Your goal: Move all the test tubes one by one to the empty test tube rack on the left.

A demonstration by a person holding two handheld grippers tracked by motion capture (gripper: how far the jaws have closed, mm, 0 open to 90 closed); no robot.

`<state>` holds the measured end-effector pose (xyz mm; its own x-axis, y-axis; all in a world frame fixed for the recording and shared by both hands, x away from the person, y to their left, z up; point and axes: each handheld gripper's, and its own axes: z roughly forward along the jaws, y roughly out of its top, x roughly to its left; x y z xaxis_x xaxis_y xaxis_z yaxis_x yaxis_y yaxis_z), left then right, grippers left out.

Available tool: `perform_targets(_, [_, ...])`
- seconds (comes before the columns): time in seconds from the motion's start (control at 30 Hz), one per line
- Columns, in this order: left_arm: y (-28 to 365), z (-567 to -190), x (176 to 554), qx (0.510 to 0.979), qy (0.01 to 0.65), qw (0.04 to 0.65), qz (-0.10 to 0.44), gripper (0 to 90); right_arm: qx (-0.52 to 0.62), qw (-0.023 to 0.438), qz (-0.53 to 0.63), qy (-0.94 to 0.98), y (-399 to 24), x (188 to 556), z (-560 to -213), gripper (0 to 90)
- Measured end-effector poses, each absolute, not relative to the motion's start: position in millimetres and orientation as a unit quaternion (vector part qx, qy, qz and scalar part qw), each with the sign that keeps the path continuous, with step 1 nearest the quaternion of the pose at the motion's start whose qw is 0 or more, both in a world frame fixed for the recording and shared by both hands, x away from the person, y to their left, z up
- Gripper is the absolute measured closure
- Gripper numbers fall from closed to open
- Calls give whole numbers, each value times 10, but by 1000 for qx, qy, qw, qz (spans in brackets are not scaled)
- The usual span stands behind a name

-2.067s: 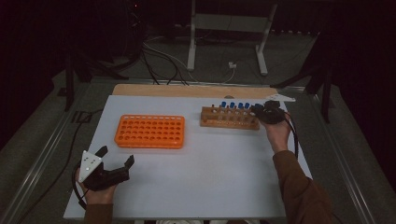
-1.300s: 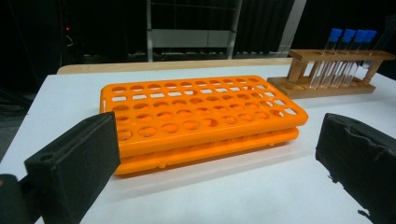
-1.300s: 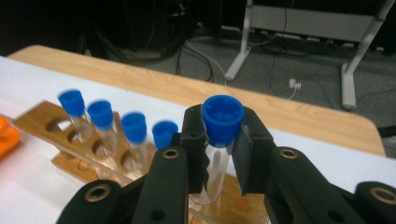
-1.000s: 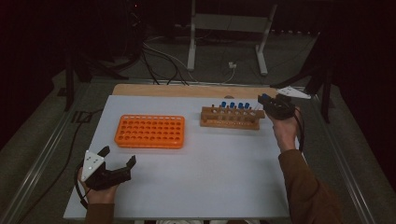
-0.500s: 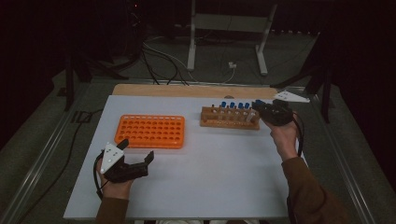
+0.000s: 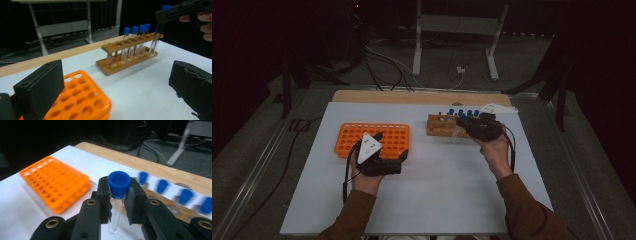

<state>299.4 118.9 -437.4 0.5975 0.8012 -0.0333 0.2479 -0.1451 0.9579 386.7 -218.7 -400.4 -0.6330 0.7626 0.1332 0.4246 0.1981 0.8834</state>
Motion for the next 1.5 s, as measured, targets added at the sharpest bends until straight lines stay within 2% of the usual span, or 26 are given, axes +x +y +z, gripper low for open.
perform_targets(0.3, [797,-4439,3211,732,343,539,237,9,357,143,499,777,-1828,3785,-4012,762])
perform_targets(0.43, [667,-4455,3252,741,344,532,221,48,339,129,502,785,-1654,3736,-4016,762])
perform_targets(0.63, [537,-4457,3253,747,336,526,230,239,323,112,502,794,-1512,3679,-4013,762])
perform_targets(0.73, [491,-4452,3254,750,332,522,234,406,320,109,501,797,-1481,3667,-4011,762])
perform_targets(0.87, [468,-4452,3264,755,325,525,222,585,313,100,501,800,-1429,3647,-4012,762])
perform_targets(1.07, [465,-4479,3281,764,315,522,210,757,307,93,499,805,-1371,3632,-4033,762])
perform_targets(1.17, [483,-4481,3289,766,314,522,207,769,305,94,497,807,-1359,3622,-4032,758])
perform_targets(1.2, [491,-4482,3295,766,315,522,206,779,302,92,502,805,-1370,3622,-4030,693])
perform_targets(1.23, [499,-4484,3301,766,315,521,208,779,302,92,502,805,-1370,3622,-4030,693])
perform_targets(1.27, [509,-4486,3306,766,316,520,208,780,304,93,506,802,-1383,3623,-4021,646])
perform_targets(1.3, [522,-4487,3314,766,316,519,209,782,307,93,518,793,-1423,3624,-3996,534])
perform_targets(1.4, [565,-4491,3337,763,324,518,209,783,314,86,534,780,-1499,3636,-3966,351])
perform_targets(1.5, [623,-4494,3362,757,331,521,211,783,320,98,536,775,-1573,3635,-3950,194])
